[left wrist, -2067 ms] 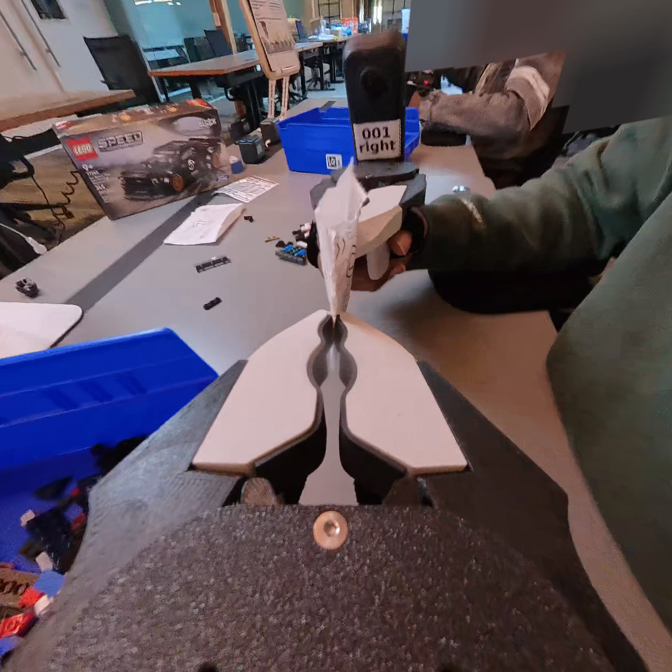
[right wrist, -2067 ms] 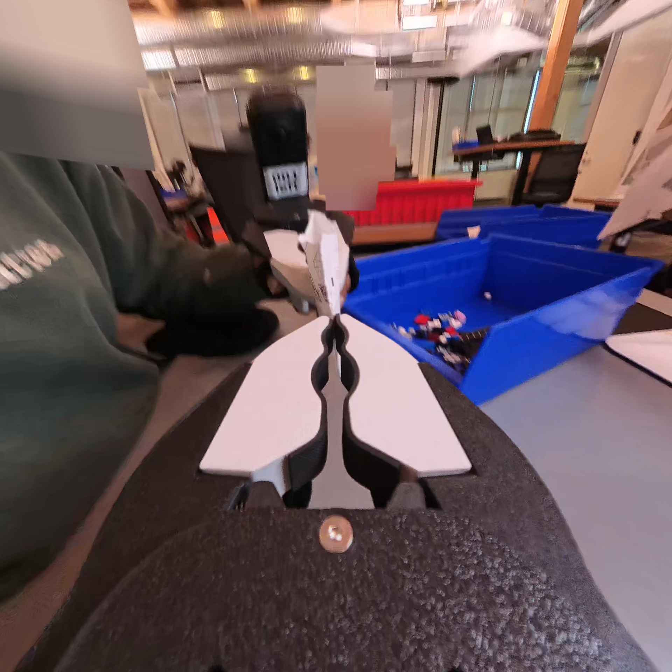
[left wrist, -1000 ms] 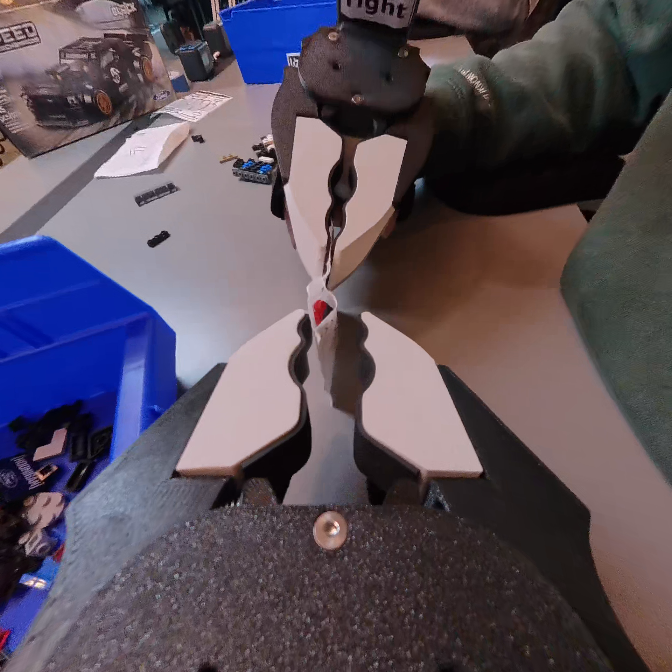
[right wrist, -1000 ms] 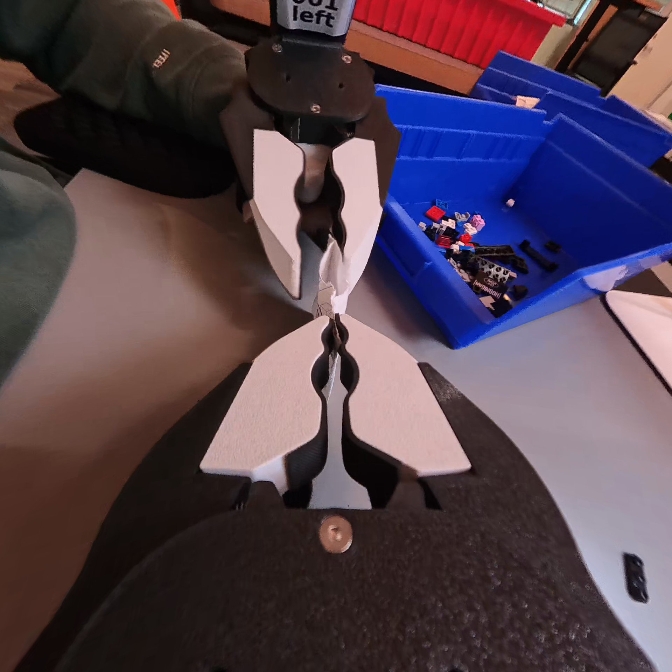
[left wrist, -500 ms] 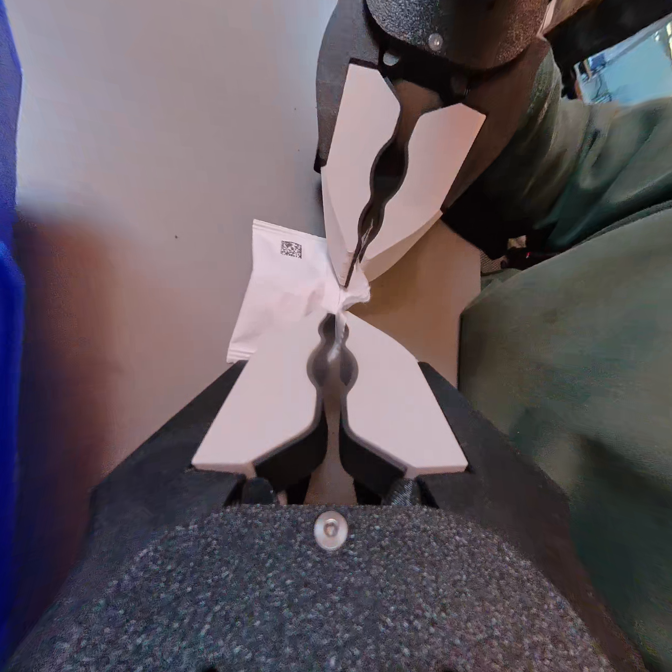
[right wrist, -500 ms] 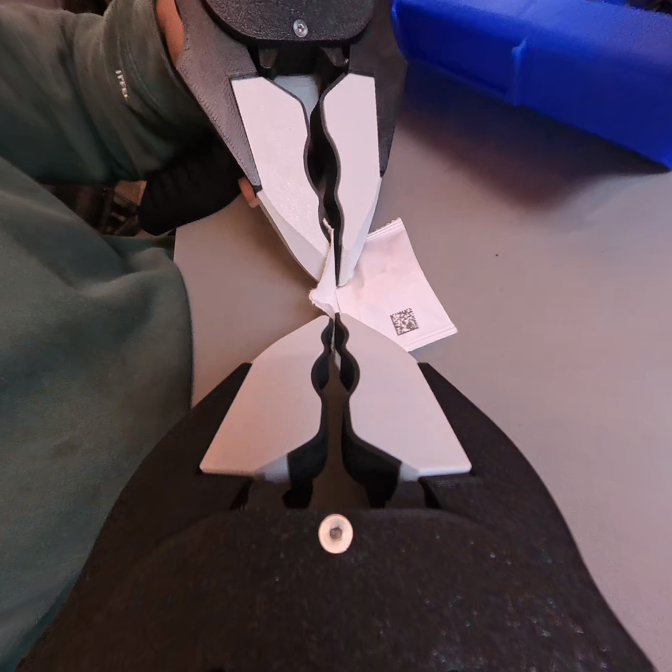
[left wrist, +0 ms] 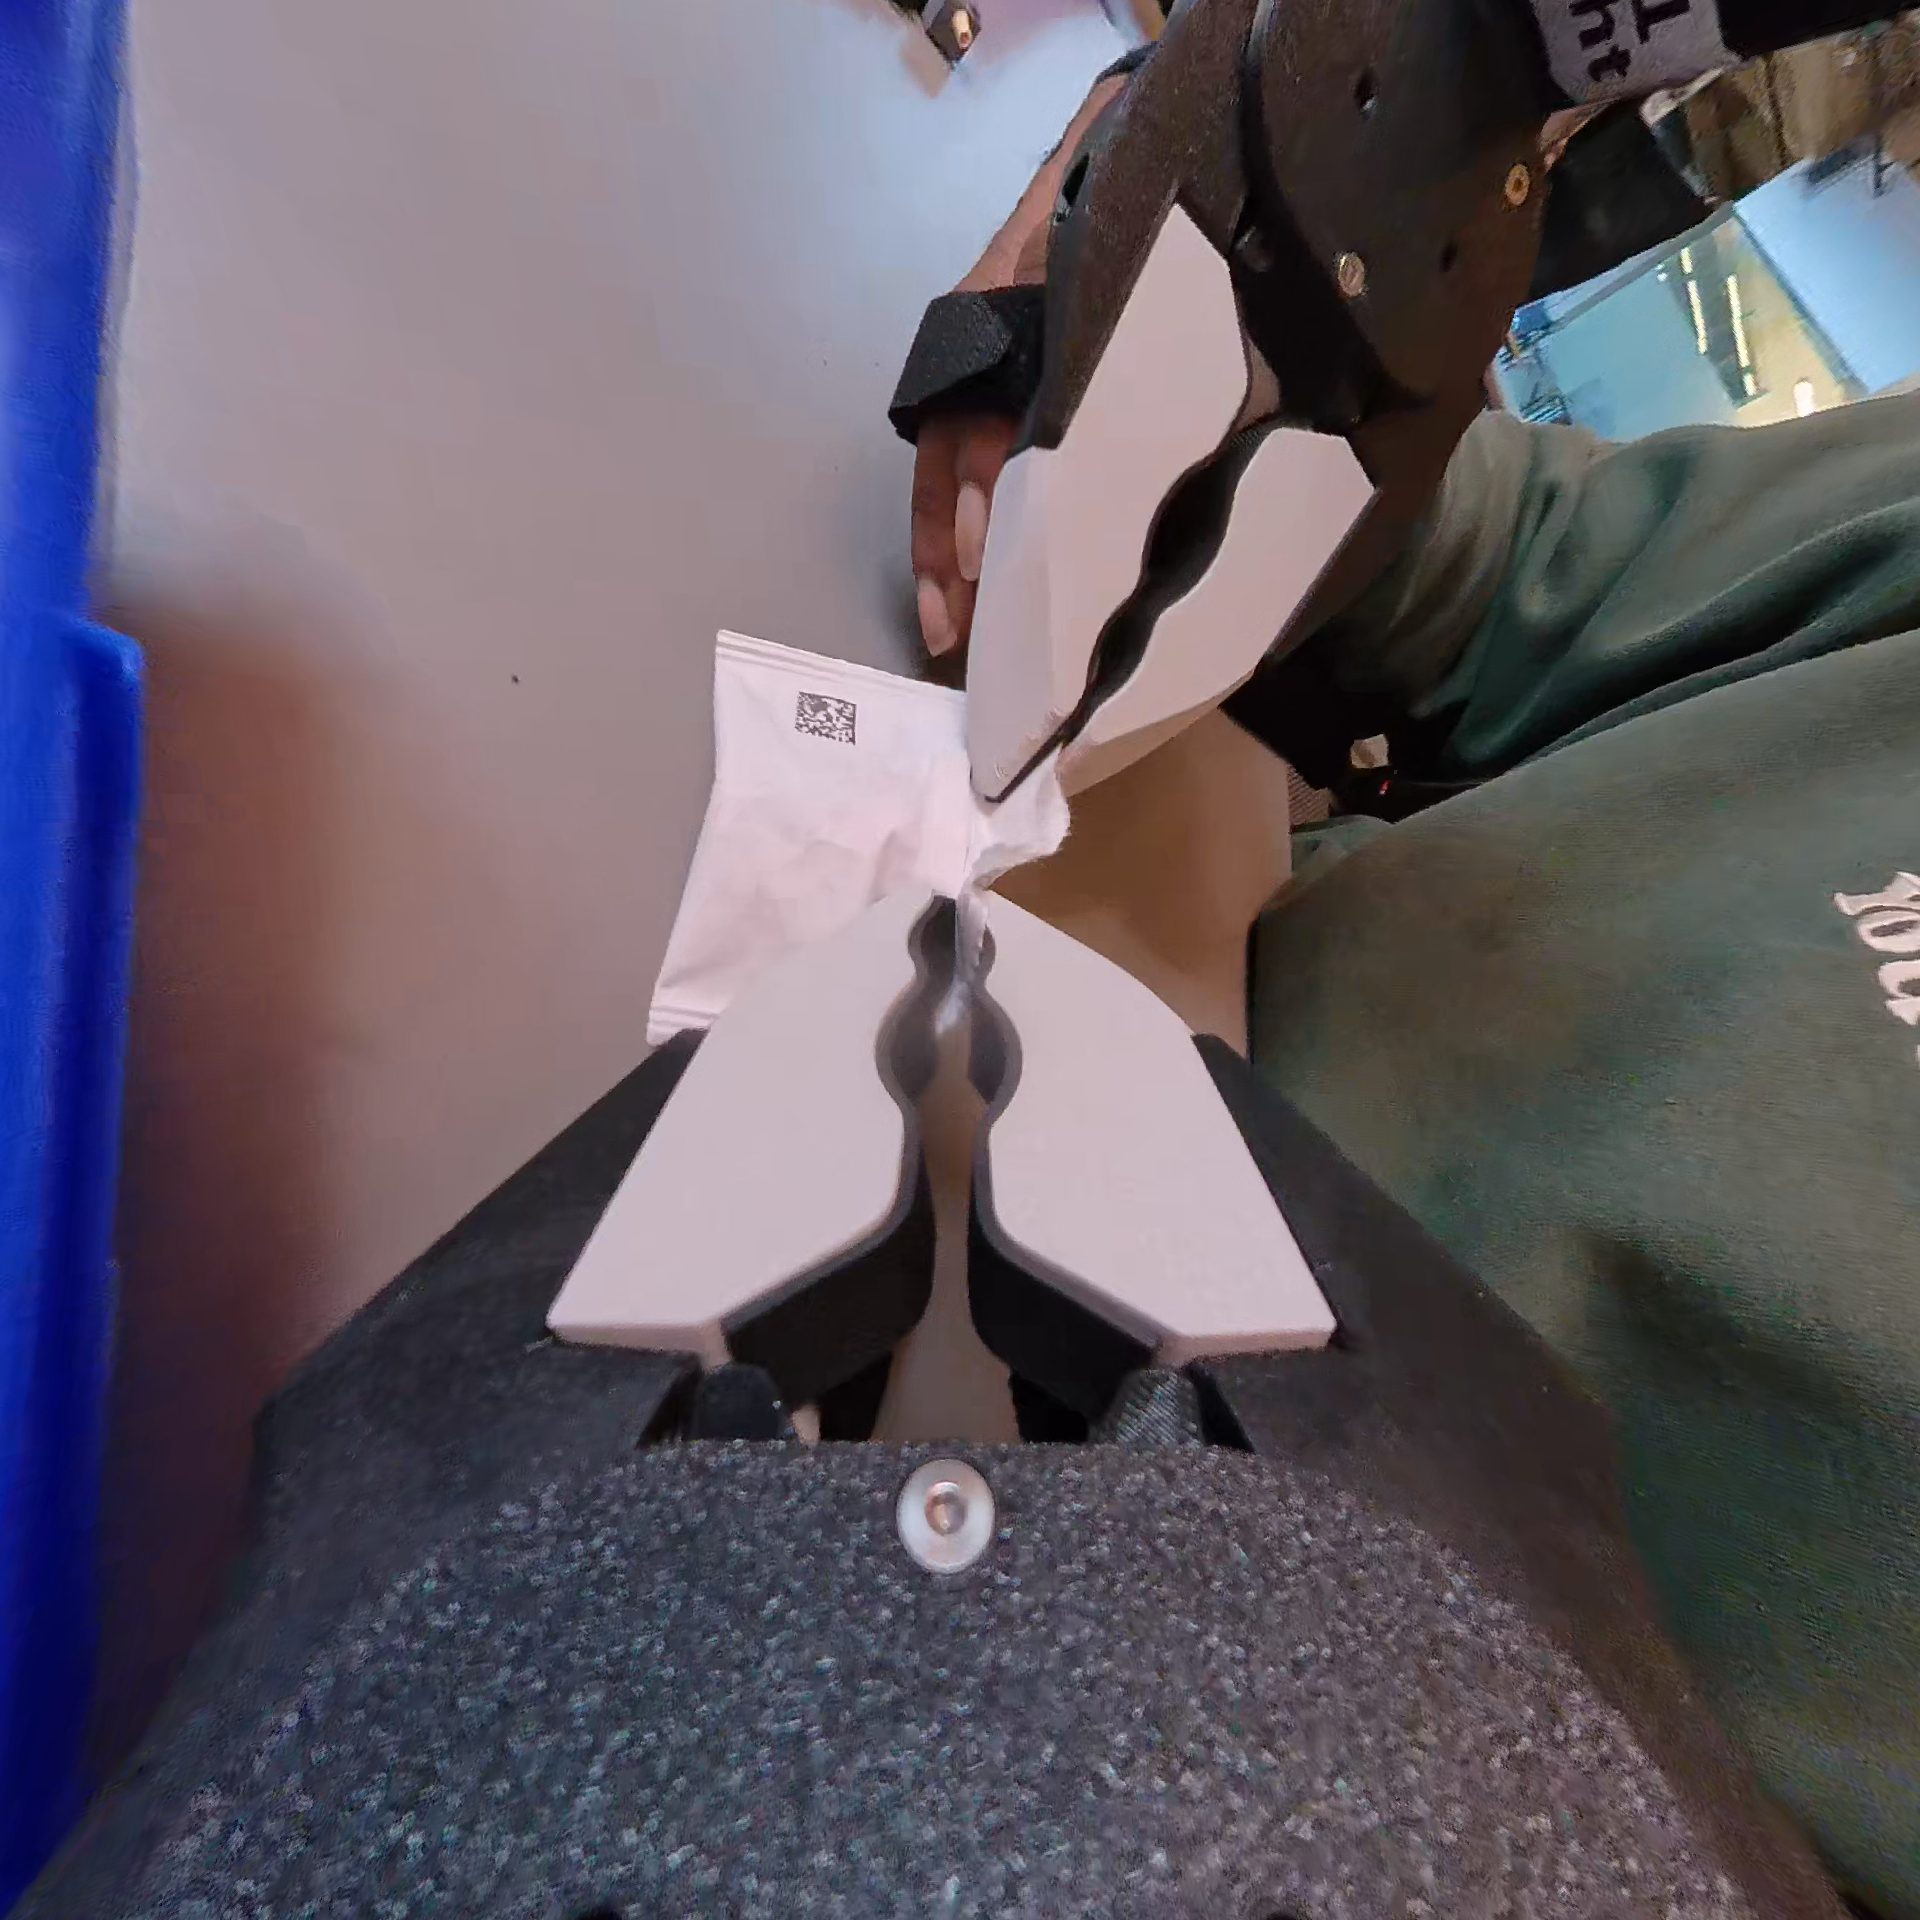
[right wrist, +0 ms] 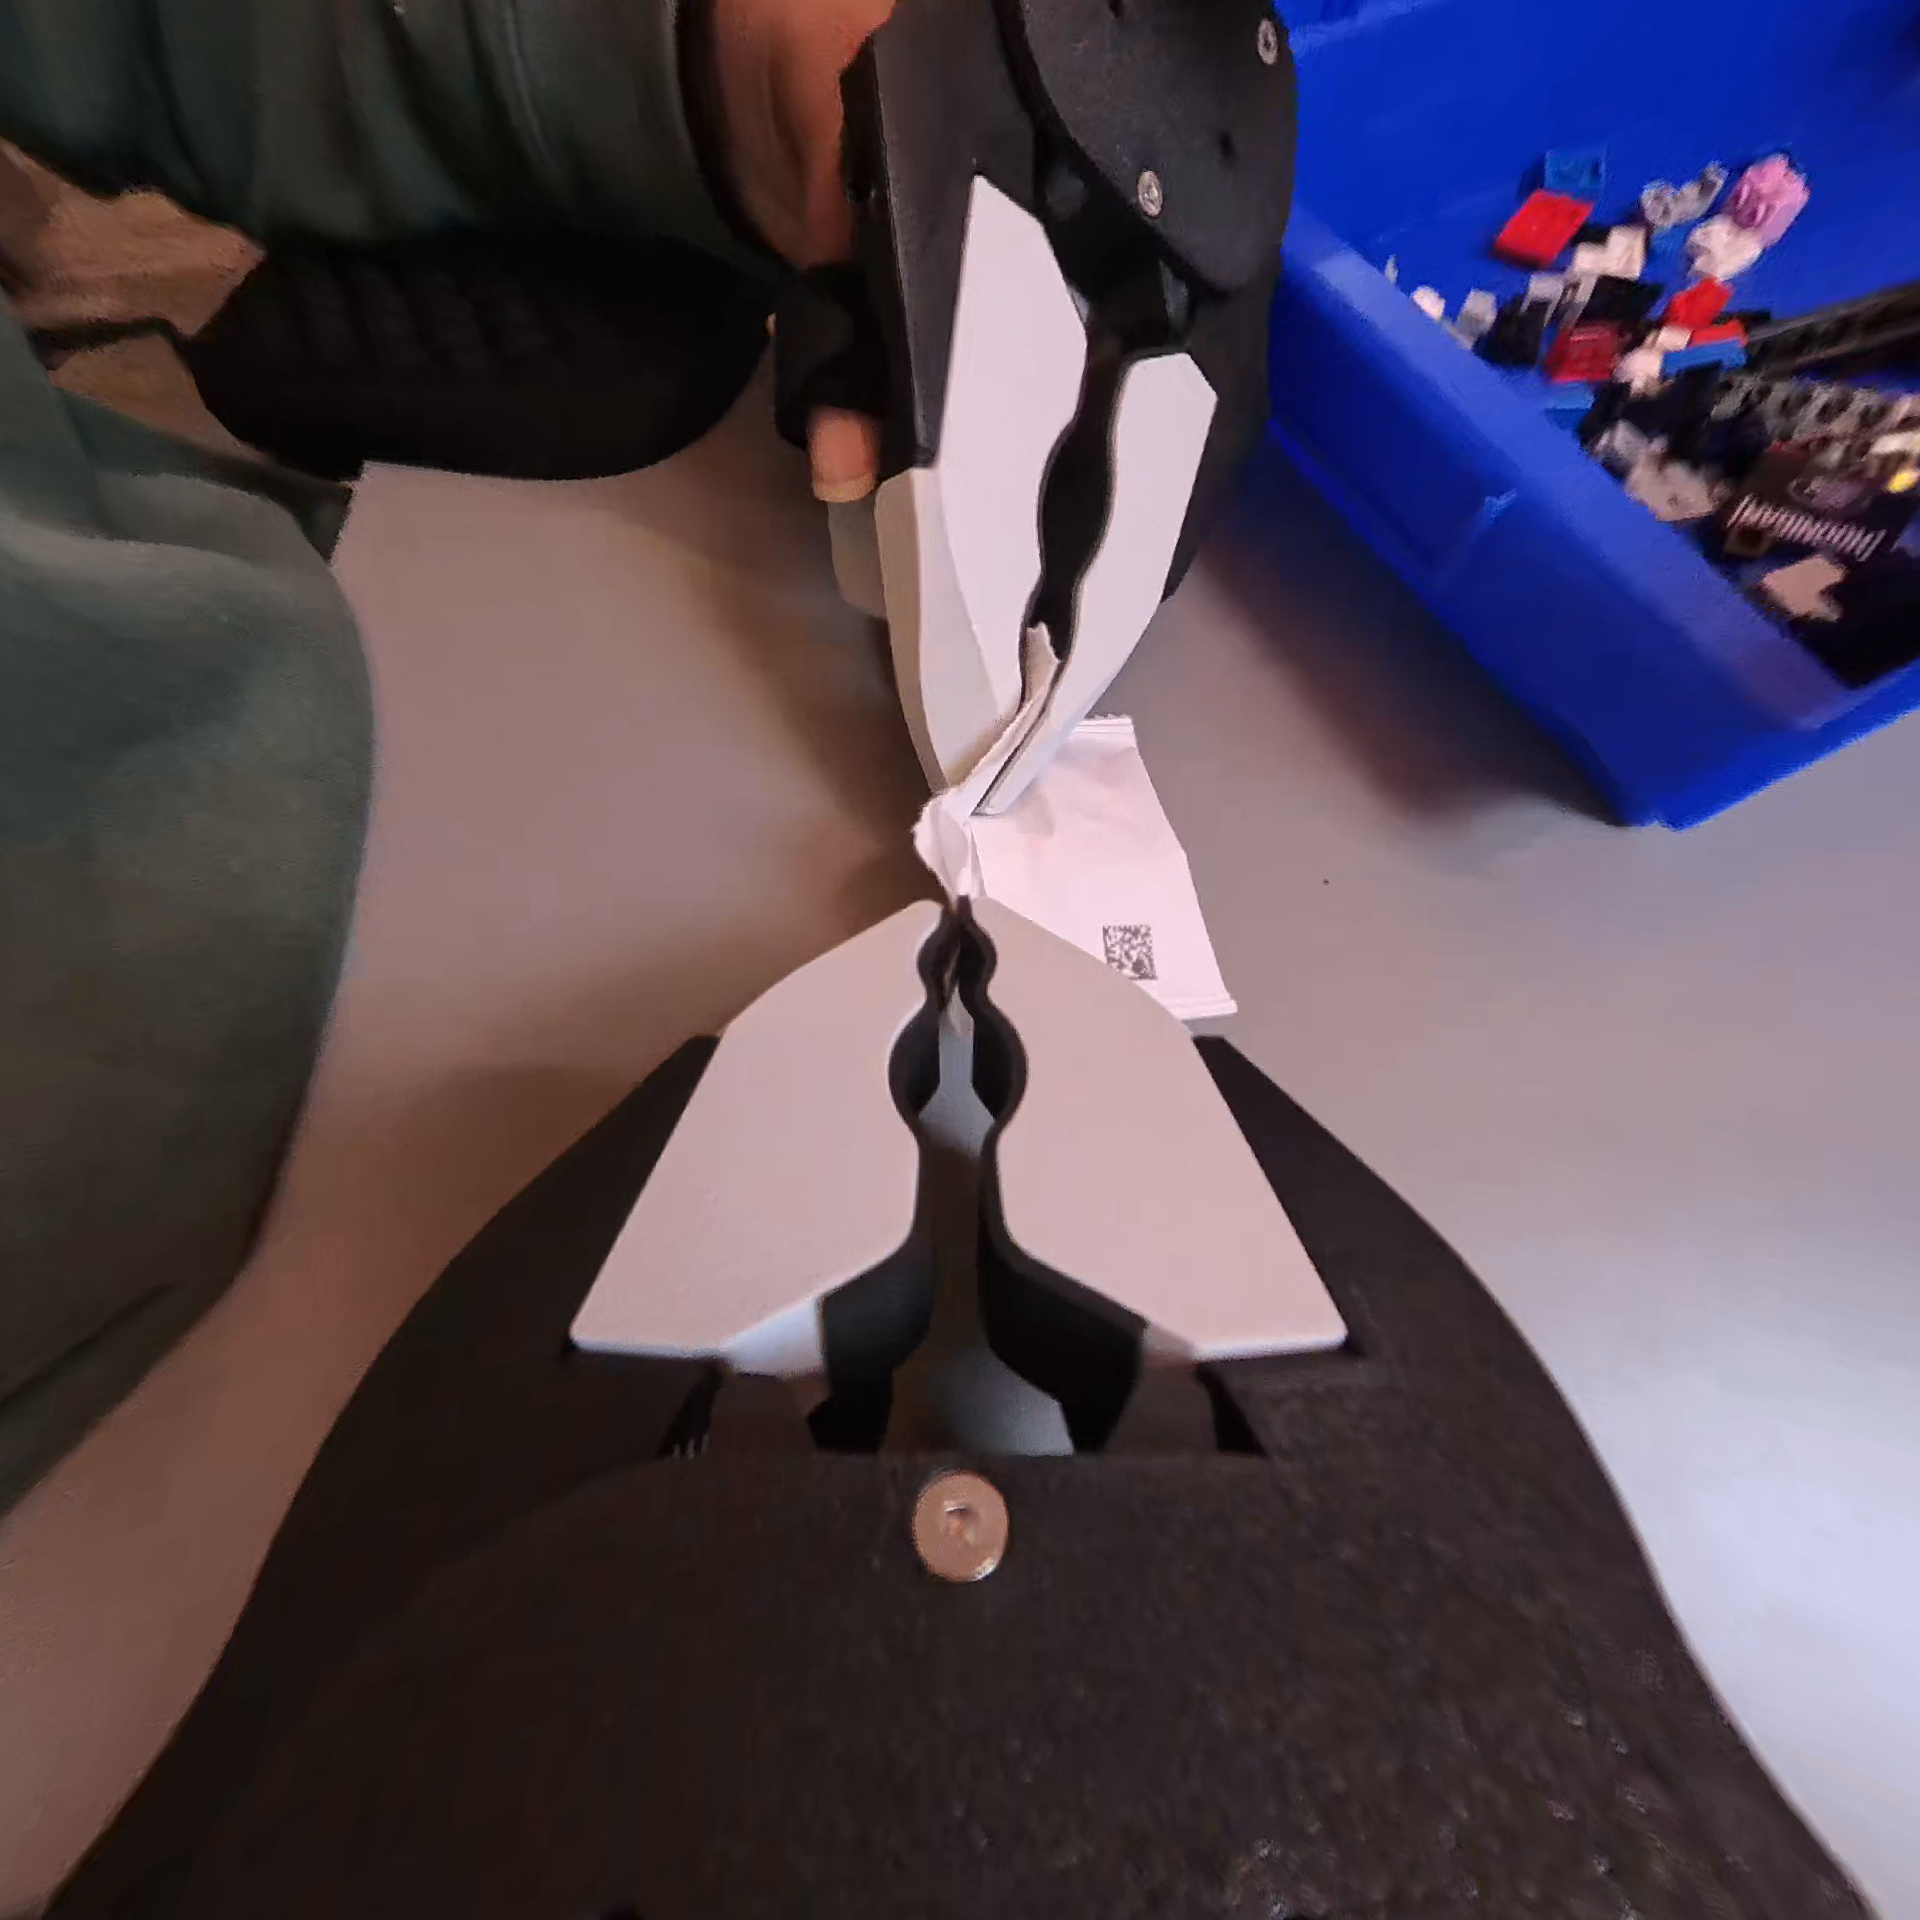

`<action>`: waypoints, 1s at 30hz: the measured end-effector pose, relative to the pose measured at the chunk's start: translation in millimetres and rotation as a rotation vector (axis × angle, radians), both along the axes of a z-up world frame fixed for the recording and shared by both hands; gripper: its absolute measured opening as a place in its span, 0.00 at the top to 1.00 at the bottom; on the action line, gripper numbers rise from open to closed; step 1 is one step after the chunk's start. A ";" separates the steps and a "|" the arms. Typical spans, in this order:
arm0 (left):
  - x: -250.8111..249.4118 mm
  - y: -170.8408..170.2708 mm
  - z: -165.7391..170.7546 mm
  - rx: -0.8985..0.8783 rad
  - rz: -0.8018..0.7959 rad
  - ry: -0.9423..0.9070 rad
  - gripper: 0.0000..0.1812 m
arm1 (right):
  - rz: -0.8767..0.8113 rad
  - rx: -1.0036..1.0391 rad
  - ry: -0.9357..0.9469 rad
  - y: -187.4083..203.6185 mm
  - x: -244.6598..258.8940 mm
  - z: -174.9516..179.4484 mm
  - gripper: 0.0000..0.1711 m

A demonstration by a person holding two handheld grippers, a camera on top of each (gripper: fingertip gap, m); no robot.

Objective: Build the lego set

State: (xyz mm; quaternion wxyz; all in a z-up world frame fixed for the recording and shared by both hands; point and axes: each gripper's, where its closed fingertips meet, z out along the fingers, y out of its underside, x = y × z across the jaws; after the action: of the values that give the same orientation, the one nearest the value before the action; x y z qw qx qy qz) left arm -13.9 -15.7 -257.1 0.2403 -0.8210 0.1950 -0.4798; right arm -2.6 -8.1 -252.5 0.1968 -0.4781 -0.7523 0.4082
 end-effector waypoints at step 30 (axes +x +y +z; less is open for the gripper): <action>5.9 7.9 -12.9 0.003 0.069 0.212 1.00 | -0.175 -0.072 -0.294 14.0 15.1 -17.7 1.00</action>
State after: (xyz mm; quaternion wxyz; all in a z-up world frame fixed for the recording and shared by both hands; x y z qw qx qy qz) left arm -8.0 -7.8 -270.0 0.2358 -0.8731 0.1915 -0.3813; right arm 12.6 5.9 -270.2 0.1024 -0.6032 -0.7132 0.3420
